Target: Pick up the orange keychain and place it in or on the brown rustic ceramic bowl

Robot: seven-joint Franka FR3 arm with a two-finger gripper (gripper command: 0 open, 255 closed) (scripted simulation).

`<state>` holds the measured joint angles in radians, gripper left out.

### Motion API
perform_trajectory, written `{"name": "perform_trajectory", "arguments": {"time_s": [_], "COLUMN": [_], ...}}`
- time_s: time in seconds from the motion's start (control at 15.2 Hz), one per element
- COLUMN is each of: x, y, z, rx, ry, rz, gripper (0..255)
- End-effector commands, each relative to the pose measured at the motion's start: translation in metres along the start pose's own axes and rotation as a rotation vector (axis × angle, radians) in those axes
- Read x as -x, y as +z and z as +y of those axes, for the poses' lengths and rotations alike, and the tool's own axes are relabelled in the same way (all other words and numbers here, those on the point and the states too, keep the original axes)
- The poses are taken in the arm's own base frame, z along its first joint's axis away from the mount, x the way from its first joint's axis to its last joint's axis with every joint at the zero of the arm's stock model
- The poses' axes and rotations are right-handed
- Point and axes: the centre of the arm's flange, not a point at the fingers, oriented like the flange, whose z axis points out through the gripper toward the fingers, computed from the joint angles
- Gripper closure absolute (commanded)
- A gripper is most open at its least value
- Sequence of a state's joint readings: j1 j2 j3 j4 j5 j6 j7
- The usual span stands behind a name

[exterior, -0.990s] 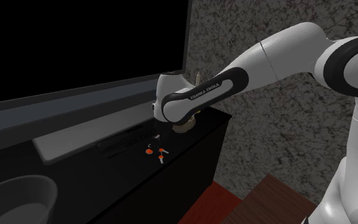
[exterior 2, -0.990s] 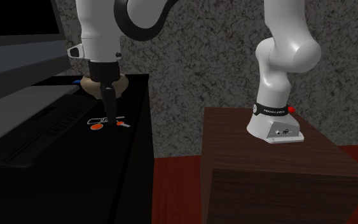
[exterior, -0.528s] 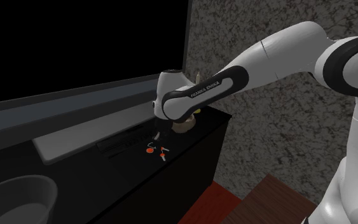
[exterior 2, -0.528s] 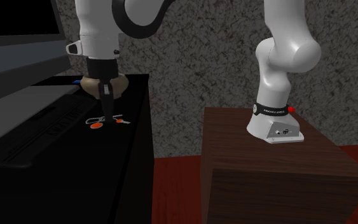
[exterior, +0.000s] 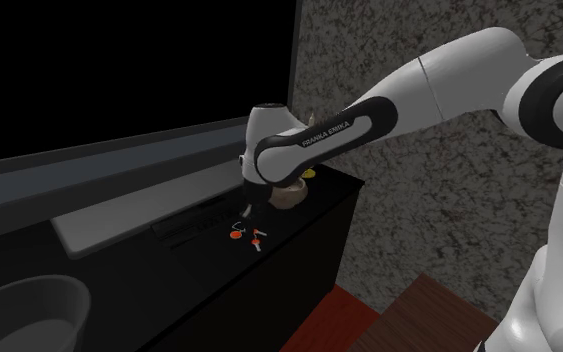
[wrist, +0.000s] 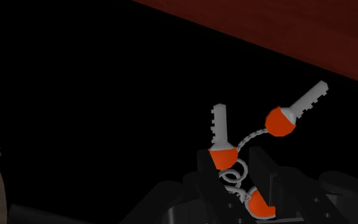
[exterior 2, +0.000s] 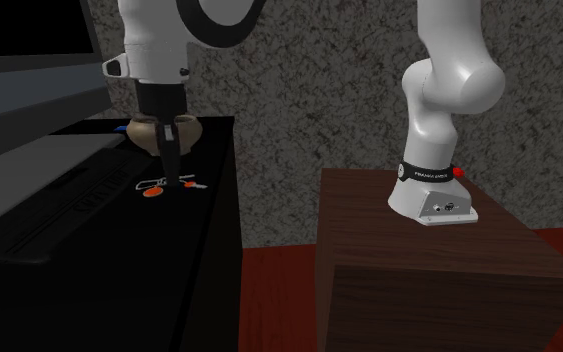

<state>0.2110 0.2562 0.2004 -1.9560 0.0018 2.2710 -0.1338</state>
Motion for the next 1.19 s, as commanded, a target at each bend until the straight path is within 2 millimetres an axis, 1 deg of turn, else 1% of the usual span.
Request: {"name": "perform_trajectory", "arguments": {"time_s": [0.0, 1.12], "x": [-0.001, -0.007], "y": [-0.010, -0.100], "z": [-0.001, -0.005], "rx": [0.000, 0.000], "ry": [0.000, 0.000], "rz": [-0.001, -0.001], "gripper": [255, 255]}}
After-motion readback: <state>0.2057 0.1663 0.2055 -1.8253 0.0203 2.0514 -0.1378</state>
